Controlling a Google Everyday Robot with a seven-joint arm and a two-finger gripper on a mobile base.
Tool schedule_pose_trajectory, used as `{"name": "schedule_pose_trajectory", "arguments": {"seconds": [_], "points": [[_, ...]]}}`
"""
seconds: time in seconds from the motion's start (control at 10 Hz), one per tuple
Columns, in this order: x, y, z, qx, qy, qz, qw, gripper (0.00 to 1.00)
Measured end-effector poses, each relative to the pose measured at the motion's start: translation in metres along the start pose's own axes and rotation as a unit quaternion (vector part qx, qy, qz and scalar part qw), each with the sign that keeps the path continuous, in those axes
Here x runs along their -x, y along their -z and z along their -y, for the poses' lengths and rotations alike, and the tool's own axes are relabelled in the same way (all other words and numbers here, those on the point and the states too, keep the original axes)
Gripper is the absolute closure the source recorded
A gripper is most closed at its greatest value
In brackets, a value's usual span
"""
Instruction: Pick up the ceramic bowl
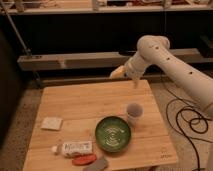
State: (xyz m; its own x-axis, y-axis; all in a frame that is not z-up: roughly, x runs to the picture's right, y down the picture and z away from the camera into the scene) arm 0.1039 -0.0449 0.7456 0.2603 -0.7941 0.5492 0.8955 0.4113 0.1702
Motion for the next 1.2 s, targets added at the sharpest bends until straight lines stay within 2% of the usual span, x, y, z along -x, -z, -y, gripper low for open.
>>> {"name": "schedule_pose_trajectory", "arguments": {"seconds": [0.2,0.4,0.6,0.8,1.1,1.2], "points": [[0.0,0.0,0.0,0.0,0.0,0.0,1.0,0.2],[0.011,-0.002,-0.005,0.001,-0.003,-0.001,1.0,0.2],[0.036,-0.003,-0.015,0.002,-0.007,-0.004,1.0,0.2],[0.046,-0.009,-0.022,0.004,-0.011,-0.004,0.9999,0.2],[0.084,-0.022,-0.036,0.015,-0.015,-0.007,0.9997,0.2],[0.101,-0.033,-0.049,0.024,-0.023,-0.011,0.9994,0.2]]}}
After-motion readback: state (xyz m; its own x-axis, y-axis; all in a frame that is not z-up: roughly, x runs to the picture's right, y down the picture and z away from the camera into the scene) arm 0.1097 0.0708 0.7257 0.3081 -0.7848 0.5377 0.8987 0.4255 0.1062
